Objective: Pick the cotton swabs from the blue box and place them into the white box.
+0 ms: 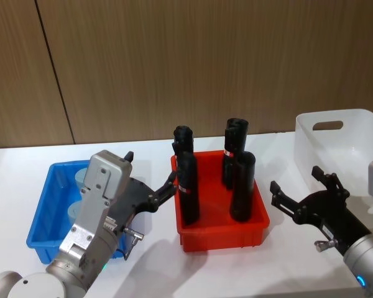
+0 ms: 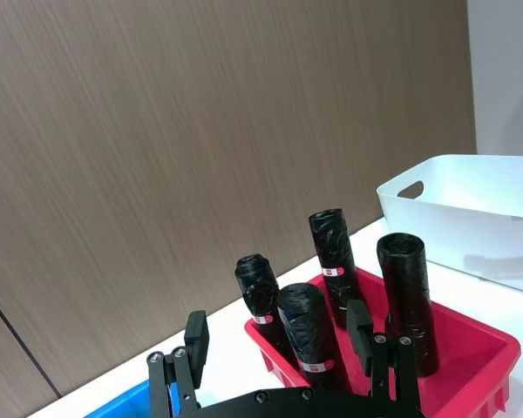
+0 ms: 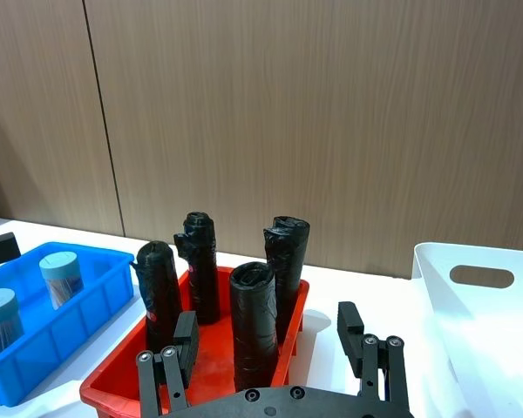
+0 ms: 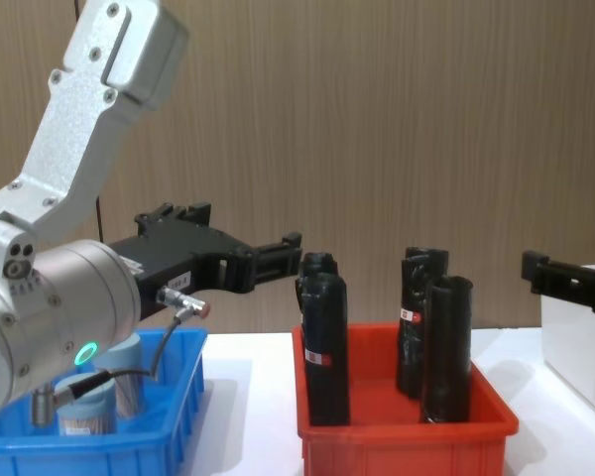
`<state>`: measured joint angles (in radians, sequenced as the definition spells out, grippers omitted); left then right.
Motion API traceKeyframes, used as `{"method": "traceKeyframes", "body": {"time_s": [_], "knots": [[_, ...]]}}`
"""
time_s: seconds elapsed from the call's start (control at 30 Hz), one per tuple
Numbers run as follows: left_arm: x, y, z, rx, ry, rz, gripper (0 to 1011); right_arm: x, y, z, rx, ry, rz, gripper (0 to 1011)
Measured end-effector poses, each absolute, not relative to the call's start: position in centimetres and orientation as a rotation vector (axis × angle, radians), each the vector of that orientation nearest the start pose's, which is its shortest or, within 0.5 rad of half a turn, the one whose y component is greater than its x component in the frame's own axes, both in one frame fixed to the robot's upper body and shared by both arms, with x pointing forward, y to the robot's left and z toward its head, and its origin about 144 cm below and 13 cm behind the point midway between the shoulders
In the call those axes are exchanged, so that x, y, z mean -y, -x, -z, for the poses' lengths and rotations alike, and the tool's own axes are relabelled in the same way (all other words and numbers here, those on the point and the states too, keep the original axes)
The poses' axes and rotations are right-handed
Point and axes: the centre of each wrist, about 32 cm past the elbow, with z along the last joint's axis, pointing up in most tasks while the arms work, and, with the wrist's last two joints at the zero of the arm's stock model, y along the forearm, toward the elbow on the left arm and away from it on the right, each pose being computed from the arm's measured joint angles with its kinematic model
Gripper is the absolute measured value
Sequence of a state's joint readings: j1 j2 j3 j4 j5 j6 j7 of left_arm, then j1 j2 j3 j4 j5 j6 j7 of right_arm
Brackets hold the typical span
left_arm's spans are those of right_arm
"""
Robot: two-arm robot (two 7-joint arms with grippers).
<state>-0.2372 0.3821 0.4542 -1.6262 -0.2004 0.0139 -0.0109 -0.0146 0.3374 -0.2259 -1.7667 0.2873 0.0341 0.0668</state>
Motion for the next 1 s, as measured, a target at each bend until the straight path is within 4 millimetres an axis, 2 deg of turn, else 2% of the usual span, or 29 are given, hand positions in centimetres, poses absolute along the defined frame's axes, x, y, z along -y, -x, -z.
{"method": "traceKeyframes", "body": {"time_s": [0.57, 1.0], "knots": [[-20.4, -49.6, -120.3, 0.235, -0.058, -1.141, 1000, 23.7, -44.3, -118.9, 0.075, -0.026, 1.230, 1002], [-22.0, -50.7, -119.9, 0.124, -0.048, -1.190, 1000, 23.7, -44.3, -118.9, 0.075, -0.026, 1.230, 1002]]}}
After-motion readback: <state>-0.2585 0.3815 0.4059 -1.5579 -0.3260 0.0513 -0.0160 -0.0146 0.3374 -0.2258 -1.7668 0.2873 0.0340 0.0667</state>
